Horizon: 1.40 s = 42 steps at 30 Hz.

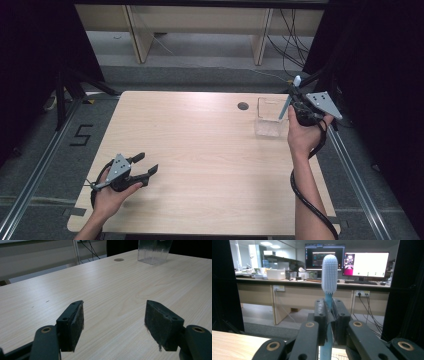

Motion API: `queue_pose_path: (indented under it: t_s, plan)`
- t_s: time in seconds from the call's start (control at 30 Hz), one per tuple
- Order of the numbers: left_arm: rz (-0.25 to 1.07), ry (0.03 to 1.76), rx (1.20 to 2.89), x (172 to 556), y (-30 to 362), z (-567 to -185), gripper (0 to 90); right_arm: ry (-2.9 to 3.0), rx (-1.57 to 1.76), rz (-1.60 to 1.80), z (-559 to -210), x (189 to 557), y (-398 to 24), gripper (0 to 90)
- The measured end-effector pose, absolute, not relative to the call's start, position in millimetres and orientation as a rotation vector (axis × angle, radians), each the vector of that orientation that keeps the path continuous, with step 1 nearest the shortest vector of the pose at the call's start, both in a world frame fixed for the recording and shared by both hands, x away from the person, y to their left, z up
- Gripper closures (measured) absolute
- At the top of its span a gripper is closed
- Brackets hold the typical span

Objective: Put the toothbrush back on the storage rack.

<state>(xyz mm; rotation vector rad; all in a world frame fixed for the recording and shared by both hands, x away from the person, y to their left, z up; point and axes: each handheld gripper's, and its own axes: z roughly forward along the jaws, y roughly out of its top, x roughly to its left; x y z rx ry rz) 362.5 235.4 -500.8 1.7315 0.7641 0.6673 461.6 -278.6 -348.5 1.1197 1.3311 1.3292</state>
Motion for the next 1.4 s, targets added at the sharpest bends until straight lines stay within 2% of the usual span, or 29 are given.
queue_pose_path:
  t_s: [1.4]
  plan:
    - [0.661, 0.760, 1.738, 362.7, 234.6, -503.1, 31.4, 1.307, 1.220, 1.236, -379.5, 494.9, -302.5, 83.6]
